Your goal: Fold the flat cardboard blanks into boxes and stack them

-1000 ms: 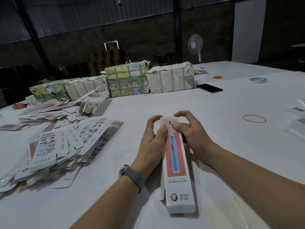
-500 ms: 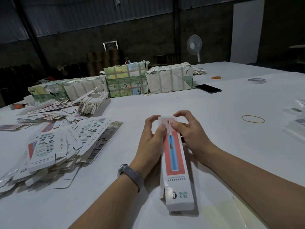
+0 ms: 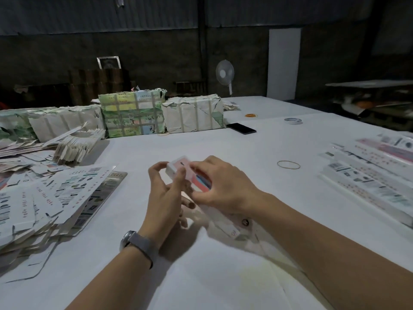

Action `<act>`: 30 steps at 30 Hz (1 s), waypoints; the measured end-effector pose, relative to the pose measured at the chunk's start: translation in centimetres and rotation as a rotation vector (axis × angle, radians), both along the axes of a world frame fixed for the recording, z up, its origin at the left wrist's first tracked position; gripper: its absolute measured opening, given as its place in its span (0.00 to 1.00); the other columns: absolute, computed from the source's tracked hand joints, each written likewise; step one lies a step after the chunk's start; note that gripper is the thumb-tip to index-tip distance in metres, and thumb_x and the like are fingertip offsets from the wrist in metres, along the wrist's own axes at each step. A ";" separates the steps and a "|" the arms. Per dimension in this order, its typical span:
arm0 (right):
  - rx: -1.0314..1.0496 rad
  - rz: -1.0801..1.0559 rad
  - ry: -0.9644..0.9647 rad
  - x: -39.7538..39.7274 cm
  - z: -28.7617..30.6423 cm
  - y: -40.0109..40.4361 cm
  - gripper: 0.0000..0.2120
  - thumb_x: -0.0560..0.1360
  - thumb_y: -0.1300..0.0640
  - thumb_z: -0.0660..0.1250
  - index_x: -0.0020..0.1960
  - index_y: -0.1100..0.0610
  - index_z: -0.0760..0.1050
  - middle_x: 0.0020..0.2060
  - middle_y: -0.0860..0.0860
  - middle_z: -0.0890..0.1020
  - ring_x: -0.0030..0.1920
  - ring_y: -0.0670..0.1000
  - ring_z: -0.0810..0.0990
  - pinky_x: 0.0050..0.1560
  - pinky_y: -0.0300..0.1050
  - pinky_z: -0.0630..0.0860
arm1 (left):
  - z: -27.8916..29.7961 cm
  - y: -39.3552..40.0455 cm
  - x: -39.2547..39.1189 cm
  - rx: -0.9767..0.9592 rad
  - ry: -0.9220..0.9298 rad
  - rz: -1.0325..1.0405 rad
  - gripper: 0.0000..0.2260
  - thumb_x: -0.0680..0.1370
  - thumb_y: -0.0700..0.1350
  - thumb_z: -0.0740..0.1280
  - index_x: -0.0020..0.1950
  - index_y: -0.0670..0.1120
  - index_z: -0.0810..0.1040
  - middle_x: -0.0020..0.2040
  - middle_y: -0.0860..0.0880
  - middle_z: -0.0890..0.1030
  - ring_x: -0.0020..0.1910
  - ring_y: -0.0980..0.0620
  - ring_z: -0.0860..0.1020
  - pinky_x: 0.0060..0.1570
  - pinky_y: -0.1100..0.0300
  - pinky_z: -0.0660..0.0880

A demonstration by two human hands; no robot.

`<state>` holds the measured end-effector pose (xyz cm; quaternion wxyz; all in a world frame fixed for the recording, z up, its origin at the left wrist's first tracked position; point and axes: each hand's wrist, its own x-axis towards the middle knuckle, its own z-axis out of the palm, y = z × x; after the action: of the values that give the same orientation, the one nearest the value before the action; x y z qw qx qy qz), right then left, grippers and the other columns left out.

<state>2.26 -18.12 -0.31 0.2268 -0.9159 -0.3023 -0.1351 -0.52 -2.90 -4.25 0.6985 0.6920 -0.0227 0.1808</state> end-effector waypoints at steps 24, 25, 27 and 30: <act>-0.486 -0.763 -0.125 -0.6 0.8 -22.6 0.19 0.77 0.54 0.63 0.67 0.44 0.72 0.63 0.48 0.71 0.64 0.54 0.67 0.61 0.50 0.65 | -0.9 -0.7 0.0 0.214 0.095 -0.138 0.06 0.84 0.46 0.62 0.55 0.56 0.77 0.34 0.46 0.81 0.26 0.46 0.77 0.21 0.62 0.67; -0.462 -0.706 -0.128 -0.6 0.7 -21.1 0.18 0.77 0.53 0.63 0.67 0.45 0.73 0.63 0.47 0.71 0.64 0.53 0.68 0.62 0.50 0.66 | -0.9 -0.7 0.0 0.211 0.096 -0.137 0.06 0.84 0.45 0.62 0.54 0.55 0.78 0.34 0.45 0.81 0.26 0.46 0.77 0.20 0.63 0.66; -0.355 -0.572 -0.096 -0.5 0.5 -17.6 0.17 0.77 0.51 0.63 0.65 0.45 0.74 0.62 0.47 0.72 0.63 0.52 0.69 0.58 0.48 0.67 | -0.9 -0.7 0.0 0.216 0.092 -0.134 0.08 0.84 0.44 0.63 0.50 0.54 0.79 0.33 0.45 0.81 0.25 0.46 0.77 0.20 0.64 0.65; -0.162 -0.370 0.010 -0.2 -0.3 -11.5 0.14 0.77 0.49 0.63 0.62 0.46 0.76 0.58 0.45 0.74 0.61 0.50 0.70 0.54 0.46 0.69 | -0.8 -0.6 0.1 0.228 0.087 -0.128 0.12 0.83 0.43 0.63 0.44 0.57 0.80 0.33 0.46 0.81 0.25 0.47 0.77 0.19 0.64 0.64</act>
<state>2.02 -29.61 -0.57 0.1252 -0.9717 -0.1377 -0.1453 -0.44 -3.48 -5.08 0.6259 0.7711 -0.0568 0.1020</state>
